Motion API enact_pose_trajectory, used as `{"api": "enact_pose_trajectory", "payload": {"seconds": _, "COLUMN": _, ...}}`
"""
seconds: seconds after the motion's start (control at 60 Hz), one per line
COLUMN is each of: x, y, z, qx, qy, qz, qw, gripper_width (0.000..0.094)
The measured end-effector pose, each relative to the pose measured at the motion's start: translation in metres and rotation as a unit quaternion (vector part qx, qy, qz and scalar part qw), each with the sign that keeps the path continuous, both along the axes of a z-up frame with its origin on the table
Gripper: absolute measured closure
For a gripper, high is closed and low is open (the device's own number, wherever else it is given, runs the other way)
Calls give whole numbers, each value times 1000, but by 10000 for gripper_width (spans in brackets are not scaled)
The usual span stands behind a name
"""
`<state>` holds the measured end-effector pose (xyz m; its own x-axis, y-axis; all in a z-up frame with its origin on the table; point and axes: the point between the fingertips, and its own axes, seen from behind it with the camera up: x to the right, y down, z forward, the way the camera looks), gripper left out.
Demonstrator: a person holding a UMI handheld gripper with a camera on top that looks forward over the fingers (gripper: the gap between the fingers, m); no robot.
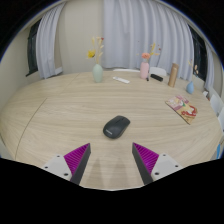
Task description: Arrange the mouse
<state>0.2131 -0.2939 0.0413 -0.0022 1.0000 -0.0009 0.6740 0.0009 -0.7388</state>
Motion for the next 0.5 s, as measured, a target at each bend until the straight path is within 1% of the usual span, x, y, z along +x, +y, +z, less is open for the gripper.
{"api": "enact_pose_trajectory", "payload": {"seconds": 0.35, "x": -84, "y": 2, "z": -53, "qx": -3, "qy": -12, "qz": -12, "qw": 1000, "gripper_width": 73}}
{"api": "enact_pose_trajectory", "payload": {"seconds": 0.4, "x": -96, "y": 3, "z": -53, "qx": 4, "qy": -2, "qz": -12, "qw": 1000, "gripper_width": 73}}
{"api": "enact_pose_trajectory", "payload": {"seconds": 0.5, "x": -115, "y": -3, "z": -53, "qx": -3, "qy": -1, "qz": -5, "qw": 1000, "gripper_width": 136}}
